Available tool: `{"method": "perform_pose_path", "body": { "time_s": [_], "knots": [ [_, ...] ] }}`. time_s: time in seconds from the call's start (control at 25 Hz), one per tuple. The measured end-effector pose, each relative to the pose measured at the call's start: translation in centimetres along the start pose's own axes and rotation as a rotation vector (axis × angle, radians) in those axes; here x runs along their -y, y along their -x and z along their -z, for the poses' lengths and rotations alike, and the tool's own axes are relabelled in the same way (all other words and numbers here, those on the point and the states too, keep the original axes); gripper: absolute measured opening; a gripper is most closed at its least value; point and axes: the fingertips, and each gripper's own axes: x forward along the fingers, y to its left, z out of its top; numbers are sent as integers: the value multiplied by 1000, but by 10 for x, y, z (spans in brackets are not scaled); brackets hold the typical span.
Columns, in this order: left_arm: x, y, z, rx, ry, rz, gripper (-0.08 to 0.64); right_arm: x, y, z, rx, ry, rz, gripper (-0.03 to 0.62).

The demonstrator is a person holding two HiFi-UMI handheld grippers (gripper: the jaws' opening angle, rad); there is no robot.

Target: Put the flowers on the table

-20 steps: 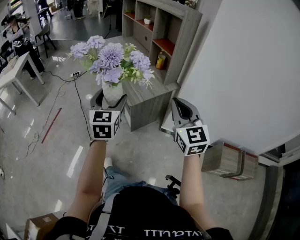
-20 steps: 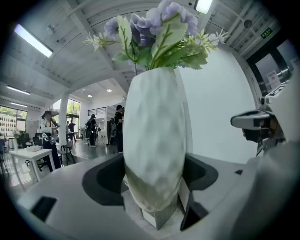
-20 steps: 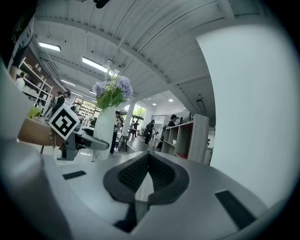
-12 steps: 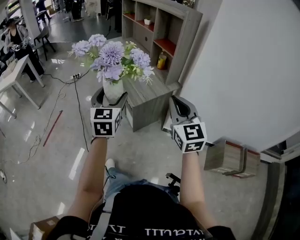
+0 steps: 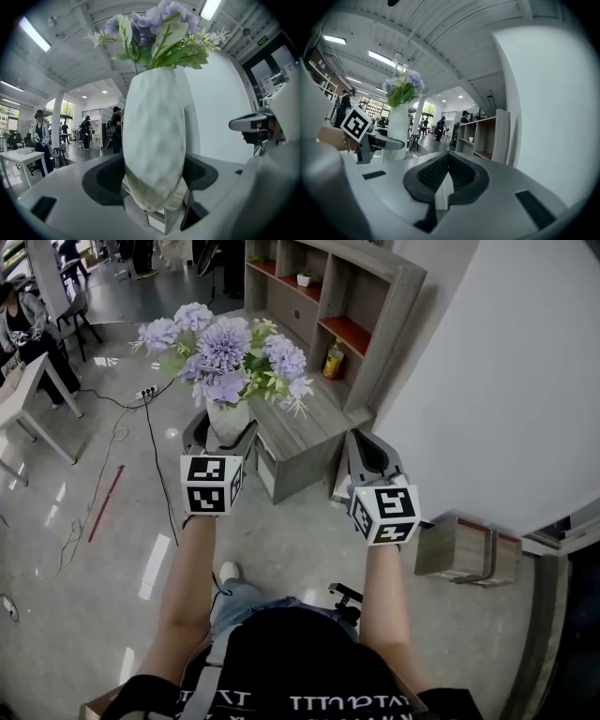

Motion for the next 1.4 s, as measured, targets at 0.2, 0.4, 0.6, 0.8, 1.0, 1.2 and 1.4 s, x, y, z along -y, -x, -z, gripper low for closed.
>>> {"method": "perform_pose_path", "body": {
  "time_s": [0.2,0.4,0.6,0.8,1.0,1.2,1.4],
  "knots": [
    [-2,8,5,-30,19,-59,373,2,-9,2,-36,0,-62,15],
    [-13,17,12,-78,-14,-122,373,-4,-27,14,-39,-36,-128,15],
    [-12,9,8,-39,-14,-103,373,5,-27,13,-18,-36,-82,15],
    [-10,8,5,-20,-12,-80,373,7,-23,7,-11,-27,-51,15],
    [-8,7,5,-23,-7,-67,373,2,-23,7,-18,-25,-45,15],
    [-6,8,7,-27,6,-72,373,6,-21,10,-32,-29,-41,15],
    [-8,10,8,-30,6,-94,373,12,-23,15,-33,-49,-36,15]
  ]
}}
